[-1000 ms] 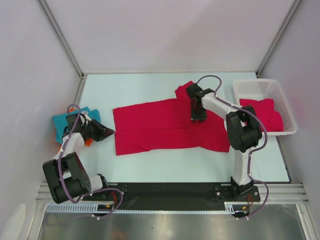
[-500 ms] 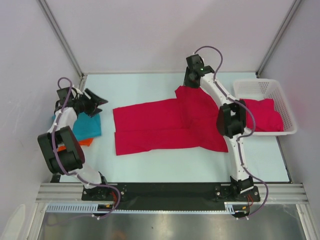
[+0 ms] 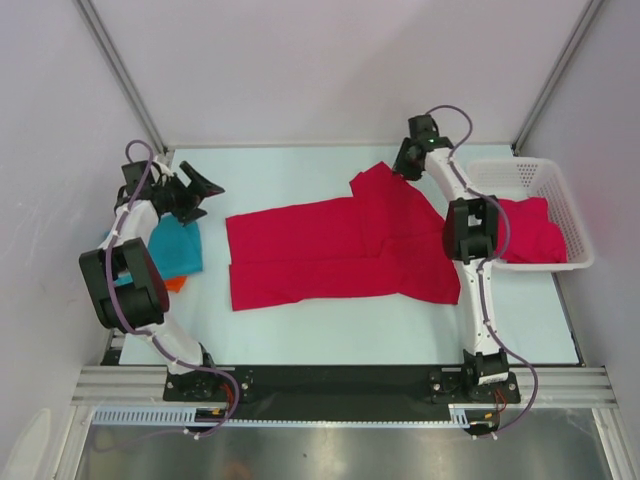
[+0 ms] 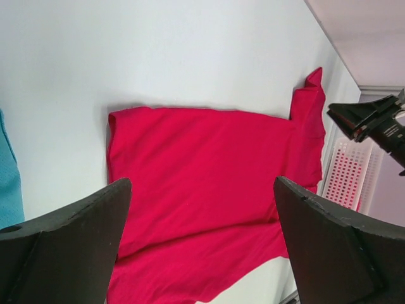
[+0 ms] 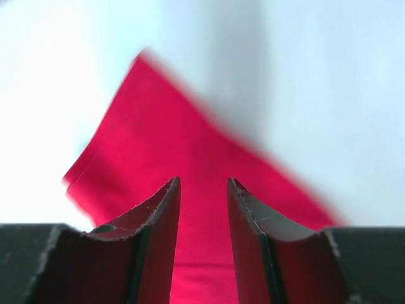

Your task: Fold and stack the t-shirts

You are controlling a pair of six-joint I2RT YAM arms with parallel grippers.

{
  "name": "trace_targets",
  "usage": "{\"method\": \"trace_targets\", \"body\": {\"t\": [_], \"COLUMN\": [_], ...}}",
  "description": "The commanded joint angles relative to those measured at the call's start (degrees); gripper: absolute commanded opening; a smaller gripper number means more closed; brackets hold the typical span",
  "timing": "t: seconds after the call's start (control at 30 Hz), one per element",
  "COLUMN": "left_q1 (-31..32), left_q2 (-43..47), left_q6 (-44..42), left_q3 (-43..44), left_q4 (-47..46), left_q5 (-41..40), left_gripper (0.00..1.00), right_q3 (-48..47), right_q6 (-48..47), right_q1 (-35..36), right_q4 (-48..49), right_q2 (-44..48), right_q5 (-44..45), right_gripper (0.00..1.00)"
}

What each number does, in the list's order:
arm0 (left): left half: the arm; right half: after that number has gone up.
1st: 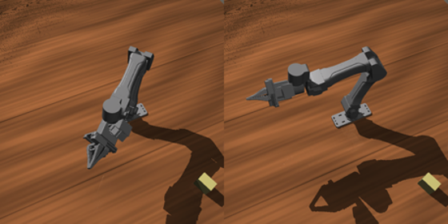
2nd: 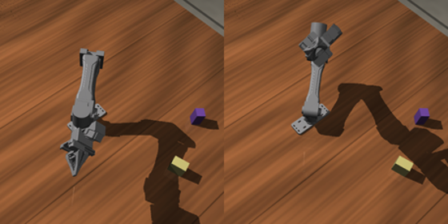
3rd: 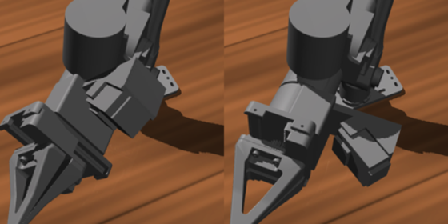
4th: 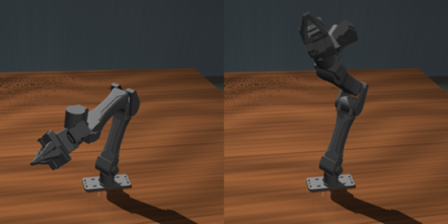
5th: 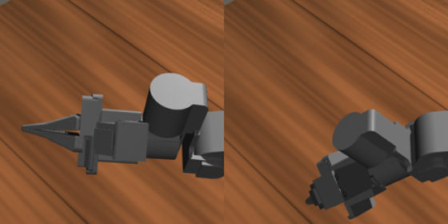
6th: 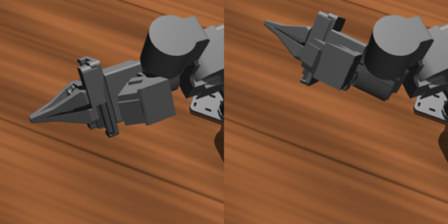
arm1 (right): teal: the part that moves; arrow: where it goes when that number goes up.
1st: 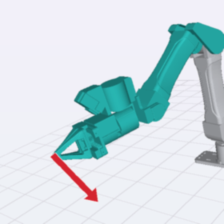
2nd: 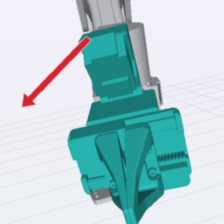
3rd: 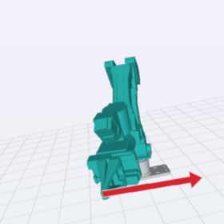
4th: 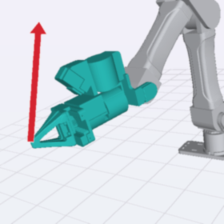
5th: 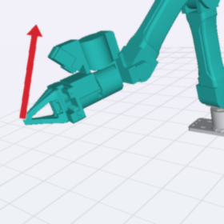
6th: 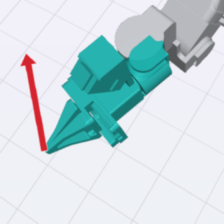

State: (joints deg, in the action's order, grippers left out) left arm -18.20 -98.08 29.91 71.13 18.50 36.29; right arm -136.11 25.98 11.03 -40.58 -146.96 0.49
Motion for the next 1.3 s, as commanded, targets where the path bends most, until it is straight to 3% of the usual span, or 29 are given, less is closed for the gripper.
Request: {"method": "trace_targets", "body": {"t": [0.0, 0.37, 1.27], "left_q1": [1.6, 4.0, 6.9], "left_q2": [-1.1, -1.7, -3.6], "left_q6": [-2.7, -4.5, -6.4], "left_q3": [3.4, 5.2, 5.9], "left_q4": [0.7, 2.9, 5.1], "left_q5": [-0.3, -5.1, -9.4], "left_gripper": [1.00, 1.00, 1.00], "right_q3": [-4.2, -11.5, -9.1], "right_q6": [1.5, 4.7, 10.9], "right_q1": [-4.1, -6.6, -6.4], "right_q4": [2.4, 6.9, 13.7], "right_q2": [0.0, -7.5, -13.6], "right_q5": [-3.4, -12.0, -24.0], "right_gripper": [0.40, 0.38, 0.36]}}
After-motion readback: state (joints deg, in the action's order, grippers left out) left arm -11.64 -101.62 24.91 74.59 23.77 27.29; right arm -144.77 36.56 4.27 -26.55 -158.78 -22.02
